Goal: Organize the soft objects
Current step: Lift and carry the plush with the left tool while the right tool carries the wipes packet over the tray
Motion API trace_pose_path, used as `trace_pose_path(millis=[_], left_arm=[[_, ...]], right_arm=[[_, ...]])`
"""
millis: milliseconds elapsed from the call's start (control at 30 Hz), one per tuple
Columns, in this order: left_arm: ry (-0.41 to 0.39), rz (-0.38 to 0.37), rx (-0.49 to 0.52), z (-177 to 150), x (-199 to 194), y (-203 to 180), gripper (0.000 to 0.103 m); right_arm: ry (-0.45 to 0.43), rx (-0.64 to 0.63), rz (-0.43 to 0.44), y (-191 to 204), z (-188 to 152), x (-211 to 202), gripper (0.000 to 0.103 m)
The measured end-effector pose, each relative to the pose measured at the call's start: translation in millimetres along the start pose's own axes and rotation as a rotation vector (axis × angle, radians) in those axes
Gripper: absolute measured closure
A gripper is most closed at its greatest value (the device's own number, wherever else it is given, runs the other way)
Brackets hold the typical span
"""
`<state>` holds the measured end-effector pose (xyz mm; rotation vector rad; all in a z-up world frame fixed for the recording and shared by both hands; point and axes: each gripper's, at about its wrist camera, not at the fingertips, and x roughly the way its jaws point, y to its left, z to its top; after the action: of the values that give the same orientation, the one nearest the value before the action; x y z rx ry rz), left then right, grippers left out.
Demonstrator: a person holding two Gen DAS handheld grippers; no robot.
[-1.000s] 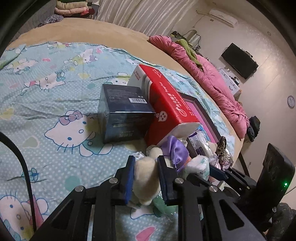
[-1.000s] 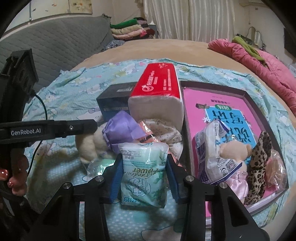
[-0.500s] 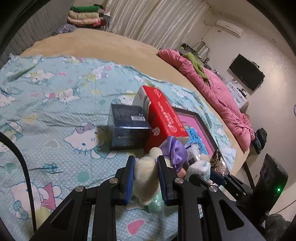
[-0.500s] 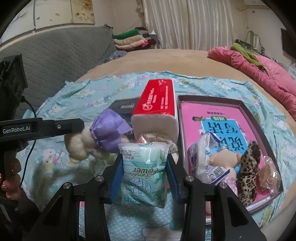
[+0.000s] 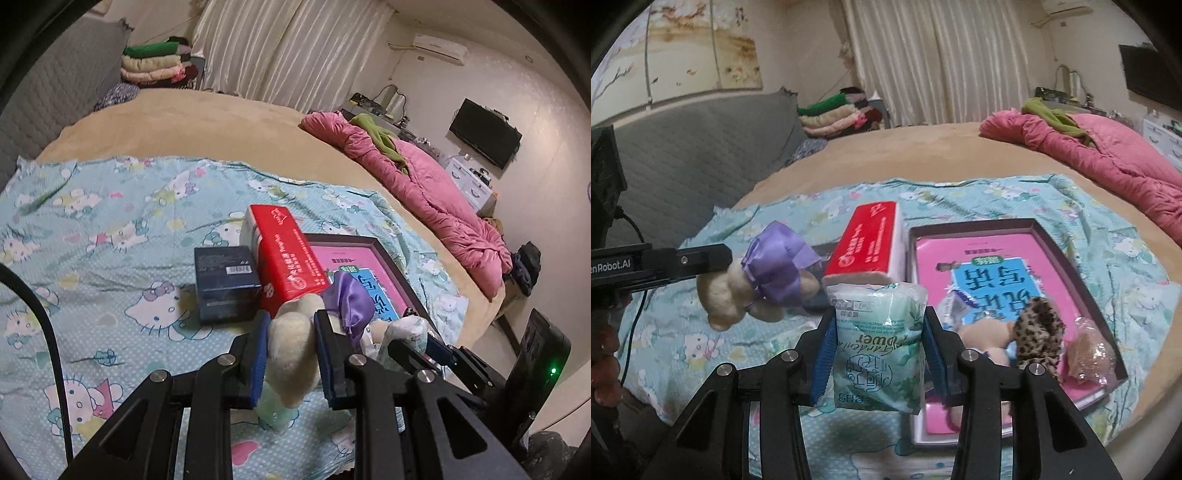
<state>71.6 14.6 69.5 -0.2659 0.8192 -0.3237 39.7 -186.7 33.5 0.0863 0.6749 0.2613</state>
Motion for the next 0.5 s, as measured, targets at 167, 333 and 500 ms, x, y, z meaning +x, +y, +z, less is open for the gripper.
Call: trace_pose_path(millis=[167,333,500], left_arm=[[-0.003,0.004,0.032,4,-3,-21,0.078],[0.005,-0.009,0.042,6,-2,-39,0.078],[0.014,-0.004,0.066,7,0,-59,0.078]], right_arm=[[-0.044,0.033,-0.003,-13,5,-14,0.058],[-0.077,0.076,-0.009,-28,9,-27,0.058],[-0.118,0.118,-0.031,-47,13,-41,0.058]])
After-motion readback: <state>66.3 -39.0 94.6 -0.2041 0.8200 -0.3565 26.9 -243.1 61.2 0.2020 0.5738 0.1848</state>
